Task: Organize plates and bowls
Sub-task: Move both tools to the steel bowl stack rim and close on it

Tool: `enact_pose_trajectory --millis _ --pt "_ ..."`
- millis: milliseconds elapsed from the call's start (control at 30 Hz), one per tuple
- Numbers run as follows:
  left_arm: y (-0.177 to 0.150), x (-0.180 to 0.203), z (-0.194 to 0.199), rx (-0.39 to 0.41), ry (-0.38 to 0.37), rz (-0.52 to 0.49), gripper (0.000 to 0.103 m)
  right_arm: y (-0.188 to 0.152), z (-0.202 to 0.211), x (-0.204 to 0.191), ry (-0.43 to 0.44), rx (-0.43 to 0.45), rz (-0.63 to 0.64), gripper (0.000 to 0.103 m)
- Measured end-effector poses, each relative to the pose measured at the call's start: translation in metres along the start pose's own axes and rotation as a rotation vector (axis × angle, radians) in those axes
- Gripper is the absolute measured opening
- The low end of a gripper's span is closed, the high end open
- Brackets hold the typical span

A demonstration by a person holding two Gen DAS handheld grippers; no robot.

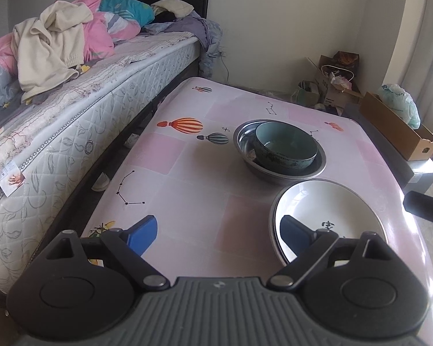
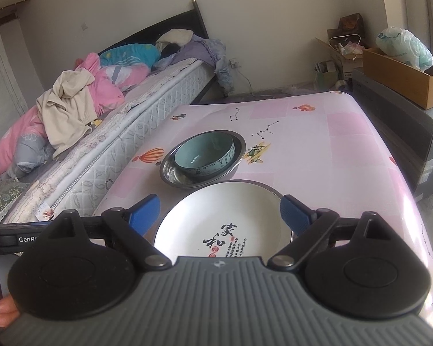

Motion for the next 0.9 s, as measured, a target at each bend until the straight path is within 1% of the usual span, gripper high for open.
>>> enact_pose_trajectory --millis 200,300,400,467,500,533,633,700,733,767,833,900 --pt "0.014 -0.006 -0.026 0.019 -0.026 0.035 0.093 0.018 -0.023 0.013 0.011 -0.012 -0.018 0.09" --pt "0.027 -0.008 -0.043 0.036 -0.043 0.06 0.09 0.032 -0.039 0.022 0.022 -0.02 -0.035 0.09" --pt "0.039 -0.006 -0.062 0.024 -0.07 0.074 0.078 0.048 -0.059 0.036 0.018 -0.028 -0.04 0.09" --pt "0.047 -0.002 -0.075 0.0 -0.088 0.083 0.069 0.059 -0.075 0.046 0.009 -0.04 -0.047 0.089" --pt "0.051 0.0 -0.082 -0.008 -0.096 0.087 0.066 0.063 -0.083 0.051 0.014 -0.052 -0.055 0.088" --pt "0.054 0.003 -0.087 -0.011 -0.105 0.087 0.062 0.067 -0.091 0.056 0.016 -0.06 -0.066 0.086" --pt "0.065 0.013 -0.102 -0.029 -0.117 0.083 0.055 0.078 -0.118 0.07 0.024 -0.096 -0.089 0.074" --pt "0.072 0.019 -0.111 -0.039 -0.142 0.094 0.054 0.083 -0.138 0.081 0.018 -0.12 -0.119 0.063" --pt "0.074 0.021 -0.116 -0.049 -0.147 0.101 0.051 0.084 -0.149 0.085 0.025 -0.134 -0.135 0.06" --pt "0.077 0.024 -0.121 -0.063 -0.149 0.106 0.043 0.085 -0.158 0.089 0.03 -0.146 -0.151 0.054" --pt "0.081 0.028 -0.131 -0.081 -0.151 0.111 0.038 0.086 -0.176 0.098 0.031 -0.173 -0.182 0.049" --pt "0.083 0.033 -0.139 -0.098 -0.155 0.11 0.034 0.084 -0.194 0.102 0.051 -0.203 -0.215 0.041"
Point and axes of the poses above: each gripper's, at about its wrist camera, not at the fingertips, and z roughly against the way its jaws point, x to its right, y to its top, the point moved 8 cm from there along -z, roughly the way its jaws point, and after that the axes turned 9 degrees about y, right-handed, at the moved point
